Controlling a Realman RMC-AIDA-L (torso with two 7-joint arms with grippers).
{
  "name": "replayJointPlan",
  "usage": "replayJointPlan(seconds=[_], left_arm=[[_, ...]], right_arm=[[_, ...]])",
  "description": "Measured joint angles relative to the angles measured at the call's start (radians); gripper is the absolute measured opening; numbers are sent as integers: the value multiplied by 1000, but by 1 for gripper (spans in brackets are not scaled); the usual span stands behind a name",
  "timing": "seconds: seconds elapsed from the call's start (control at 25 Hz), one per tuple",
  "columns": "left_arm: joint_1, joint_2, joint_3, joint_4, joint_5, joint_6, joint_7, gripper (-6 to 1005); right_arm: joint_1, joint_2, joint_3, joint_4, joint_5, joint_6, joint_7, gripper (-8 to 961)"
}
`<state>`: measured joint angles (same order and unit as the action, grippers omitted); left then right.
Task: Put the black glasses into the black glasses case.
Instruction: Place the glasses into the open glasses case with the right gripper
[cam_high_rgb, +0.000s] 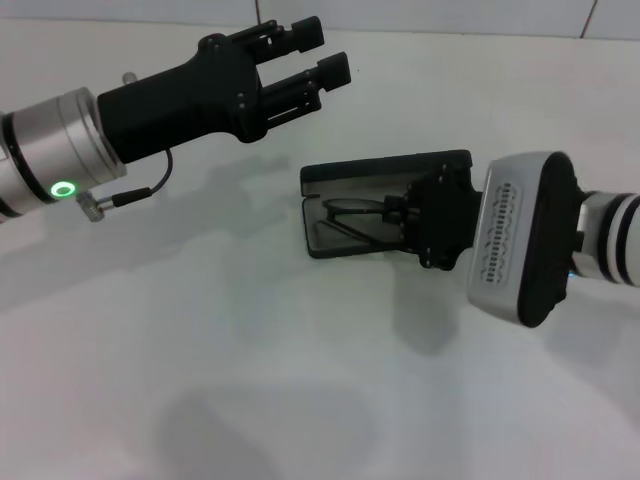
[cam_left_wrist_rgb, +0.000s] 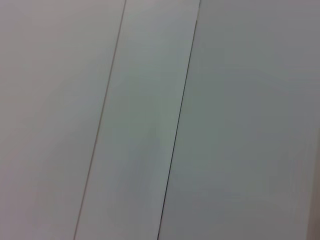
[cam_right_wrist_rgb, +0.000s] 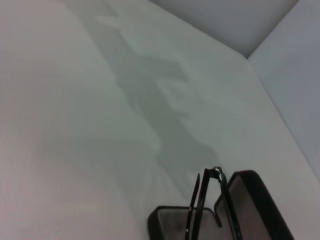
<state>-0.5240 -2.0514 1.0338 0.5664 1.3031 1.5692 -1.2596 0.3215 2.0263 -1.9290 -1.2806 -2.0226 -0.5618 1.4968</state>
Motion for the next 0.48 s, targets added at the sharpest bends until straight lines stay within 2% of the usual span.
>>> replayJointPlan(seconds=[0.48], left_arm=[[-12,1,0,0,1,-7,-10,604]], right_arm=[[-16,0,-17,-20,-29,12,0,107]])
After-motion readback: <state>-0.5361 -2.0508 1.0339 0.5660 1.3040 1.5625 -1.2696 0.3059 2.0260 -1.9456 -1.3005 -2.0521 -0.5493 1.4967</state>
